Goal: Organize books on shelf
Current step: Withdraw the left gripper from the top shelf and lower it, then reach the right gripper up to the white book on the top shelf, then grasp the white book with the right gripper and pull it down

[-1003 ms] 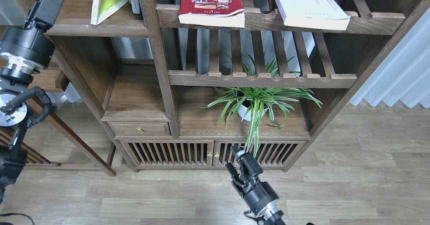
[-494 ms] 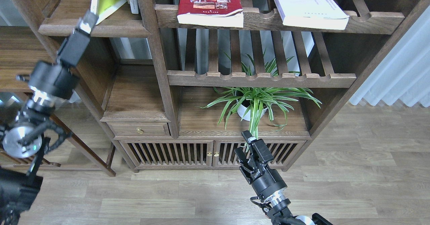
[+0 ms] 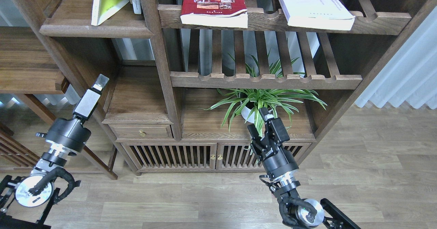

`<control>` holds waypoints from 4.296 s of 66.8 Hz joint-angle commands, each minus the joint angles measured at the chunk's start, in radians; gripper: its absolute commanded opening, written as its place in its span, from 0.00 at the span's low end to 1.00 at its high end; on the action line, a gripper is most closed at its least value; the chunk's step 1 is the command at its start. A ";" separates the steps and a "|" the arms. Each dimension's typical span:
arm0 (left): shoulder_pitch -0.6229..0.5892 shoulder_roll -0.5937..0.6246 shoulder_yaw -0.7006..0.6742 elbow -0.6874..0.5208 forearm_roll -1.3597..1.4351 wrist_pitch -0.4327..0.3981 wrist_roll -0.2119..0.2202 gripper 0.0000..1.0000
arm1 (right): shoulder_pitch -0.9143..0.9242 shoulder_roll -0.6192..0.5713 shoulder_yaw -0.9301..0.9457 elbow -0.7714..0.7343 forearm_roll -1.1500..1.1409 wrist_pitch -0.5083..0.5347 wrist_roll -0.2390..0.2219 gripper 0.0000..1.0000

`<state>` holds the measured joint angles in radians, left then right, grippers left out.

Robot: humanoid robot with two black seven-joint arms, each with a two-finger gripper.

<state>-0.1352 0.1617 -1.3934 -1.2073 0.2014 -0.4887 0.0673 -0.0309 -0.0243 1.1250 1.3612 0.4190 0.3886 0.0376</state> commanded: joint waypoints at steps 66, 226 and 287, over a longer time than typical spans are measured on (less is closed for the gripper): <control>-0.164 0.001 -0.016 0.249 -0.092 0.000 -0.001 1.00 | 0.161 -0.151 0.150 0.288 -0.026 -0.324 0.004 0.98; -0.158 0.002 -0.078 0.298 -0.135 0.000 -0.015 1.00 | -0.009 -0.229 0.366 0.148 -0.049 -0.165 0.022 0.04; -0.052 -0.044 0.249 0.315 -0.352 0.000 0.089 1.00 | -0.156 -0.060 -0.094 0.102 -0.199 0.087 -0.060 0.05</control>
<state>-0.2000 0.1140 -1.1499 -0.8793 -0.1275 -0.4886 0.1534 -0.1751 -0.1340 1.0329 1.4818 0.2629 0.4732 0.0050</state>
